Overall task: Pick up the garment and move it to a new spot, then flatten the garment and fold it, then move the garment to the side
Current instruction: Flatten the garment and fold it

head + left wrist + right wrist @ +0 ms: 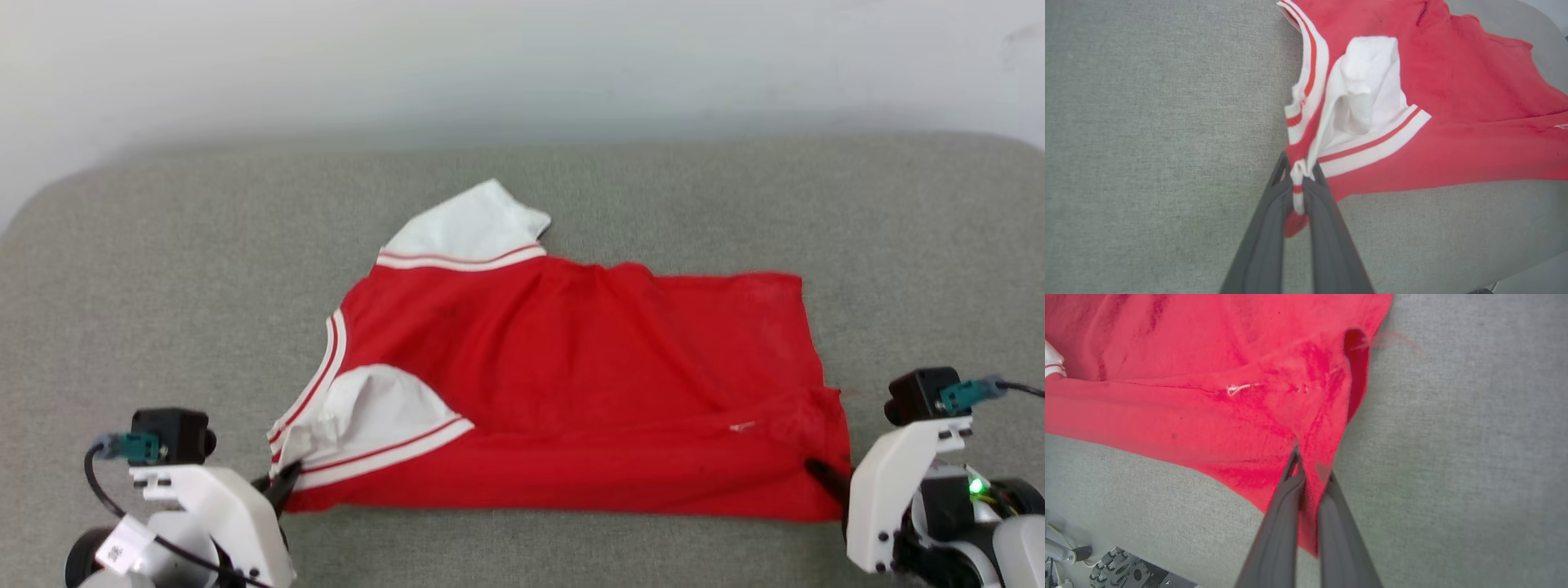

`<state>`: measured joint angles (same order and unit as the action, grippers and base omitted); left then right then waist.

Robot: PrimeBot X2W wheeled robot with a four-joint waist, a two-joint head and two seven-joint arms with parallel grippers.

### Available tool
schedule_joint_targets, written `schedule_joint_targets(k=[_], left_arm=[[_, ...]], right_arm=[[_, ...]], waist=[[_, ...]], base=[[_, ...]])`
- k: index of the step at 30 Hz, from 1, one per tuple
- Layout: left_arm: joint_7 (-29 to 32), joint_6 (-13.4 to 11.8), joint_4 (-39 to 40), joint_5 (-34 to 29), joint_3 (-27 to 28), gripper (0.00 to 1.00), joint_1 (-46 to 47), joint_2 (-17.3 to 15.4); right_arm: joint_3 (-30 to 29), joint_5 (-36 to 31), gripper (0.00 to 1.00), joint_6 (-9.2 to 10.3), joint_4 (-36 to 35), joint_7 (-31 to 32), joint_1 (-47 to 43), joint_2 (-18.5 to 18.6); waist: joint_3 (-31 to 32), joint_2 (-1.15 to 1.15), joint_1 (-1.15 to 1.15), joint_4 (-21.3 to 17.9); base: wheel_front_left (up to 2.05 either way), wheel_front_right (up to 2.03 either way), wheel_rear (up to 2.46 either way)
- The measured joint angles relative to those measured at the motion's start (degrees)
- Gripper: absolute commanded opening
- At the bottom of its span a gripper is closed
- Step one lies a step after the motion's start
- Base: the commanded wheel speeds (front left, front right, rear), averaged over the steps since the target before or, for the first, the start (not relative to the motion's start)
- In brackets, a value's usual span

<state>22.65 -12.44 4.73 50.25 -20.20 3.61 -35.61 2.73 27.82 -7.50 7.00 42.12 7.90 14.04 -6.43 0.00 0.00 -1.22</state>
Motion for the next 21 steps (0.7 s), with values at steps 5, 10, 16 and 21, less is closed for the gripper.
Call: schedule_joint_targets(k=[5, 10, 16, 21], left_arm=[[0.3, -2.5, 2.4, 1.6, 0.8, 0.00, -6.5, -0.9], [0.7, -3.7, 2.8, 4.1, 1.1, 0.00, -12.4, -0.3], [-0.9, -2.2, -1.0, 5.4, -0.3, 1.00, -13.4, 3.2], [-4.4, -0.7, -3.7, 3.9, -0.4, 1.00, -10.7, 4.5]], right_arm=[[-2.2, -0.2, 0.00, -0.01, -3.5, 2.5, -5.9, -0.8], [-4.4, -1.2, 0.00, -0.01, -6.2, 4.7, -12.2, -2.4], [-5.7, -1.0, 1.00, 0.00, -4.9, 2.6, -15.5, -5.2], [-6.3, -1.2, 1.00, 0.00, -5.3, -6.2, -15.9, -6.0]], waist=[[3.9, 0.00, 0.00, 0.1], [6.0, 0.00, -0.01, 0.0], [5.3, 0.00, -0.01, -0.2], [4.9, 0.00, -0.01, -0.3]], base=[[0.00, 0.00, 0.00], [0.00, 0.00, 0.00], [0.00, 0.00, 0.00], [0.00, 0.00, 0.00]])
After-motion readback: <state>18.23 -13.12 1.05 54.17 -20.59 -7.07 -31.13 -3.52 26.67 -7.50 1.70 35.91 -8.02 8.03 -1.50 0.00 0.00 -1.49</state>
